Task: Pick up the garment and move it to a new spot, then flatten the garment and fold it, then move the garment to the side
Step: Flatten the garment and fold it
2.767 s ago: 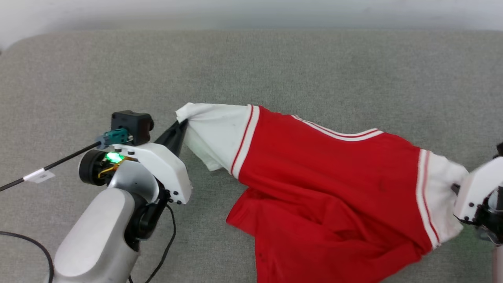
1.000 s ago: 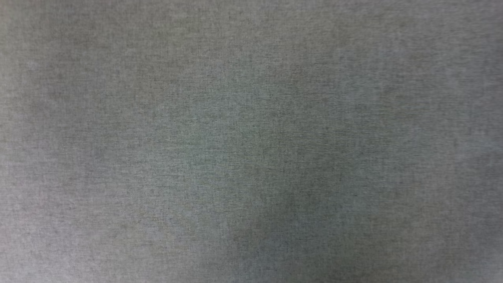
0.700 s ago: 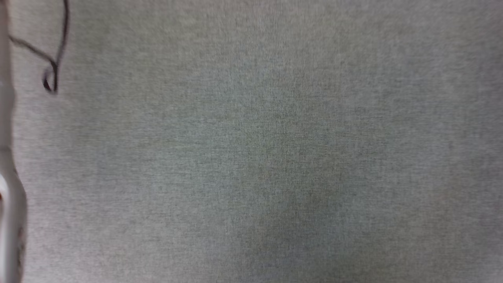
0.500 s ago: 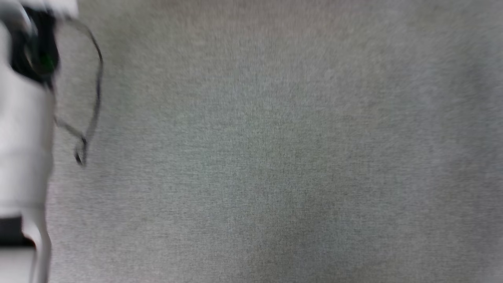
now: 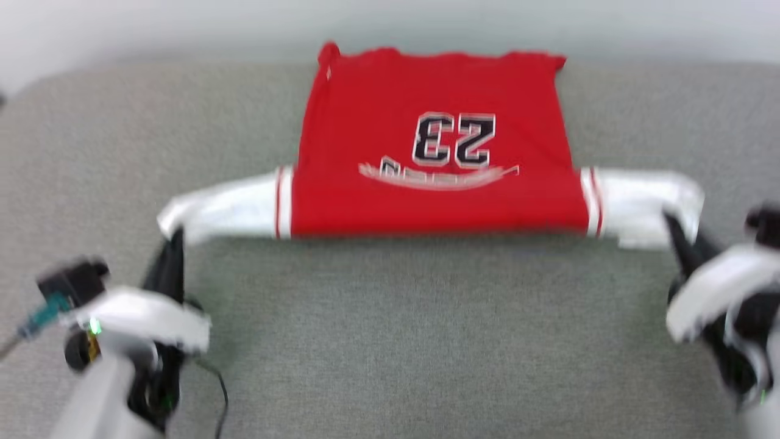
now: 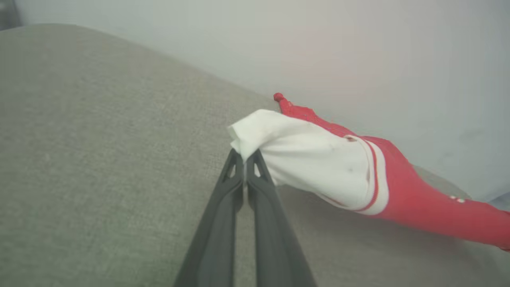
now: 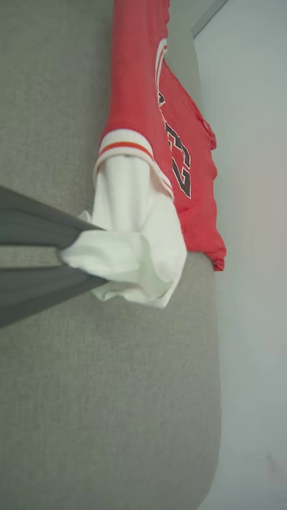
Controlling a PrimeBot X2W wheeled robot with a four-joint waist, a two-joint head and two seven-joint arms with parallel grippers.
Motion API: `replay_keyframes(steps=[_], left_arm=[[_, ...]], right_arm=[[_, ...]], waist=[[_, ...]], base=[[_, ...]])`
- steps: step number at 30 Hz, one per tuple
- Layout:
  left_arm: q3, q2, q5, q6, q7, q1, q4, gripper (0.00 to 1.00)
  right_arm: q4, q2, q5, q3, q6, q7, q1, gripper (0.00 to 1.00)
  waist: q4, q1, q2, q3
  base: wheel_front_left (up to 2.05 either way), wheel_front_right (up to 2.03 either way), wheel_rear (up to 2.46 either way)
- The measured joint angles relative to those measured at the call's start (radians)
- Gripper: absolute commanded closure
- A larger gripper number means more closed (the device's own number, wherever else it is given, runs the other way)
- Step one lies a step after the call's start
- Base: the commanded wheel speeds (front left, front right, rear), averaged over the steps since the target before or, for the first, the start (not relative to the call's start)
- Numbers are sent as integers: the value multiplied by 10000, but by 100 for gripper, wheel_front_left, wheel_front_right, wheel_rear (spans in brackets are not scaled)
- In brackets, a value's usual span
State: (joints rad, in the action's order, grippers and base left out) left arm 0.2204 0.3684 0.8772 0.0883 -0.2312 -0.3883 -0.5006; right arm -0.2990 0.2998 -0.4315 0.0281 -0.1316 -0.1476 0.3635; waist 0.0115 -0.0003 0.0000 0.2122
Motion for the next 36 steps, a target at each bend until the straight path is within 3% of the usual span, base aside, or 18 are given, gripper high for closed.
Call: replay_keyframes(steps=[9,16,17,18,19,29,36], left_arm=[[272,-111,324,-894,581,3421,1156,100],[489,-19,318,-1436,874,5039,1835,100],[523,-19,278,-1536,876,5163,1973,100],[558,-4,184,-1636,878,5251,2094,100],[598,6,128,-1707,890,5291,2215,100],[836,320,-566,-2207,890,5041,3444,100],[997,514,-1135,-2395,932,4293,4475,100]], right_arm=[[1452,-1306,75,-721,2,-1229,-4323,100],[1659,-1693,407,-558,4,-1837,-6043,100],[1645,-1695,458,-518,4,-1879,-6158,82],[1639,-1682,523,-462,4,-1879,-6224,55],[1639,-1628,709,-393,4,-1875,-6266,3],[2627,-1369,1277,-999,6,-1791,-5418,0],[2901,-1005,1478,-1755,6,-2299,-3007,0]], waist=[[-12,-2,0,-1495],[-103,-1,0,-2115],[-85,-1,0,-2139],[-61,-1,0,-2147],[-35,-1,1,-2151],[269,2,0,-1935],[498,3,1,-1149]], base=[[0,0,0],[0,0,0],[0,0,0],[0,0,0],[0,0,0],[0,0,0],[0,0,0]])
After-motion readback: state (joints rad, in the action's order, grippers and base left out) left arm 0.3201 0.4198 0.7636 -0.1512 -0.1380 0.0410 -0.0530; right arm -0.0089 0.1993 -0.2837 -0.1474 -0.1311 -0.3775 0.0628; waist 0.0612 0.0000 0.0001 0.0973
